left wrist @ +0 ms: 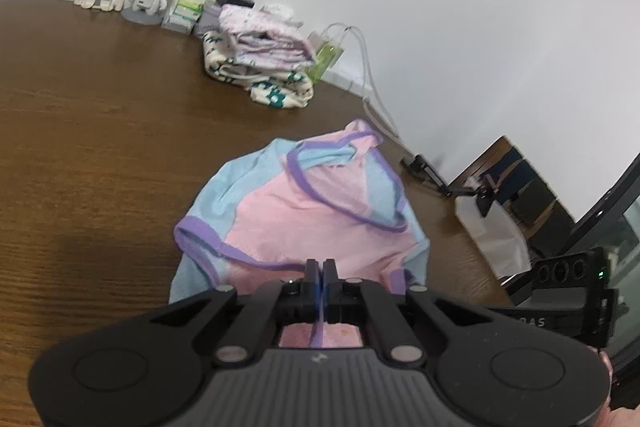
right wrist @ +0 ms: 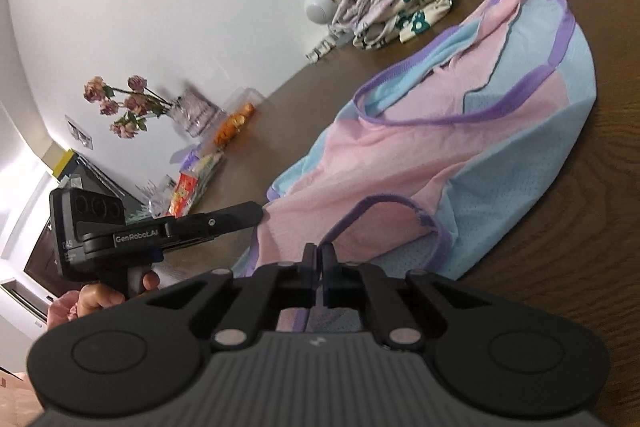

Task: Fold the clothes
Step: 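Grasp the garment hem with the left gripper while the right gripper grasps the hem nearby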

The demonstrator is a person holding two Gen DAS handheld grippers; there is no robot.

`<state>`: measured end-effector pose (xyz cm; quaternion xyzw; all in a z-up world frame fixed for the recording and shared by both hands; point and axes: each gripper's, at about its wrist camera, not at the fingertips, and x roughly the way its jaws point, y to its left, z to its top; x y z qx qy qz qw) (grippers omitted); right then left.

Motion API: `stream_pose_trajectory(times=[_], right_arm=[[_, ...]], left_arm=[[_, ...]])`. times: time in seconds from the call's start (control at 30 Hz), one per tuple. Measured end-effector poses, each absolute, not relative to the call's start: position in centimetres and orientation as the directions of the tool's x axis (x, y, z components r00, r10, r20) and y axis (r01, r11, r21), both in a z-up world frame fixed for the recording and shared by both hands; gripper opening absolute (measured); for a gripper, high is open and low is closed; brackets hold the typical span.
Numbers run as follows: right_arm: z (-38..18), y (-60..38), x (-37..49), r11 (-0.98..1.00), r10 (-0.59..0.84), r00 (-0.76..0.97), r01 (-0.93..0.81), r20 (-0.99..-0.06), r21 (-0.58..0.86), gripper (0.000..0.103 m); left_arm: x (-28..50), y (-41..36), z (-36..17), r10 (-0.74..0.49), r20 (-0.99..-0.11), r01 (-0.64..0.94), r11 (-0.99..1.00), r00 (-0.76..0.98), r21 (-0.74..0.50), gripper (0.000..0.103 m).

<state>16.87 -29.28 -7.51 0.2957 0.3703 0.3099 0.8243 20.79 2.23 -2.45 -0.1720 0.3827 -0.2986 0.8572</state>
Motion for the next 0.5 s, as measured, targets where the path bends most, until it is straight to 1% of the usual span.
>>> stream_pose_trajectory(times=[0.27,0.5], right_arm=[[-6.2,-30.3,15.7,0.65,0.699,0.606,-0.314,-0.381,0.692,0.002],[-6.7,-30.7,15.3,0.665,0.685,0.606,-0.296,-0.403,0.685,0.002]], left_arm=[[20.1,3.1,-0.9,-0.653,-0.51,0.396,0.751,0.56,-0.528,0.0],[19.4,3.2,-0.3,-0.653,-0.503,0.415,0.753,0.567,-0.51,0.0]])
